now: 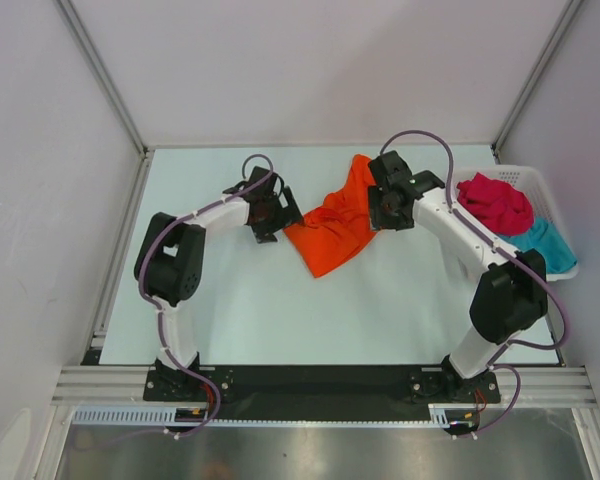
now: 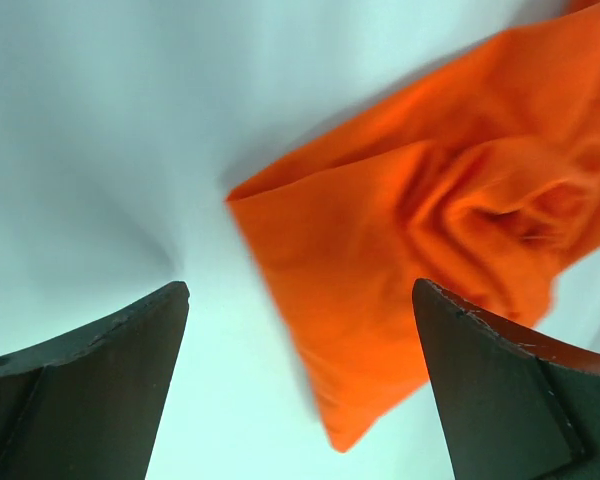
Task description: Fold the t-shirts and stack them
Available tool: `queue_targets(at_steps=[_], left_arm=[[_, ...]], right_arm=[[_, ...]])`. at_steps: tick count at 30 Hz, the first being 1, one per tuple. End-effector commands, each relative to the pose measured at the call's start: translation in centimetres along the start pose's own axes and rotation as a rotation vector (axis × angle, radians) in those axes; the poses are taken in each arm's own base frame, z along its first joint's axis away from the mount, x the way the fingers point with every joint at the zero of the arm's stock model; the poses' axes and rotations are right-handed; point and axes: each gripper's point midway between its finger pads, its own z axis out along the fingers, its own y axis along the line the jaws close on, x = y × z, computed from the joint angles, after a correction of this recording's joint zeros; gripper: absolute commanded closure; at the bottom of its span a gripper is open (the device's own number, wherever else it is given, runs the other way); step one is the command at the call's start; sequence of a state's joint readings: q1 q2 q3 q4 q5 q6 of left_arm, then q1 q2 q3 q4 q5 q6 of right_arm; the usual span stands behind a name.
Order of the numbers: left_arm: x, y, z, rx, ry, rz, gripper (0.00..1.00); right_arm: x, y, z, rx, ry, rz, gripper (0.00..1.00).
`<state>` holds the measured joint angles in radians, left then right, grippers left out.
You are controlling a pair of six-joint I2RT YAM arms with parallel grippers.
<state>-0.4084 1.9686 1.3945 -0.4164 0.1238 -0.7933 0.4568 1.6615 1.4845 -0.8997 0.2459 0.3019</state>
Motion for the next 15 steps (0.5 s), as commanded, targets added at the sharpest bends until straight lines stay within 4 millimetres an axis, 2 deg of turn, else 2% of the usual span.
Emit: queue_targets(at_steps=[1,9,12,14,15], left_arm=[[0.3,0.0,0.2,0.023,-0.021,0.001,0.00],[2.0,1.0,2.2,0.028,0.010,-0.032,0.03],[2.9,0.8,2.8,0.058,0.033,-0.045,0.12],[4.1,0.8,3.3,0.091,0.076,-0.058,0.57],[4.1,0.6,3.4,0.106,0.075,-0.072,0.73]], right_arm=[[-1.3,0.4,-2.1,-0.031,-0.078,0.030,0.44],[-0.8,-0.2,-2.7,-0.016,-0.076,0.027,0.44],[-0.7,-0.1,-2.7,-0.018,-0.071,0.029,0.44],[-0.5,0.0,-2.8,-0.023,-0.066,0.030,0.44],[-0.5,-0.1,-2.9,-0.022,-0.070,0.033,0.44]])
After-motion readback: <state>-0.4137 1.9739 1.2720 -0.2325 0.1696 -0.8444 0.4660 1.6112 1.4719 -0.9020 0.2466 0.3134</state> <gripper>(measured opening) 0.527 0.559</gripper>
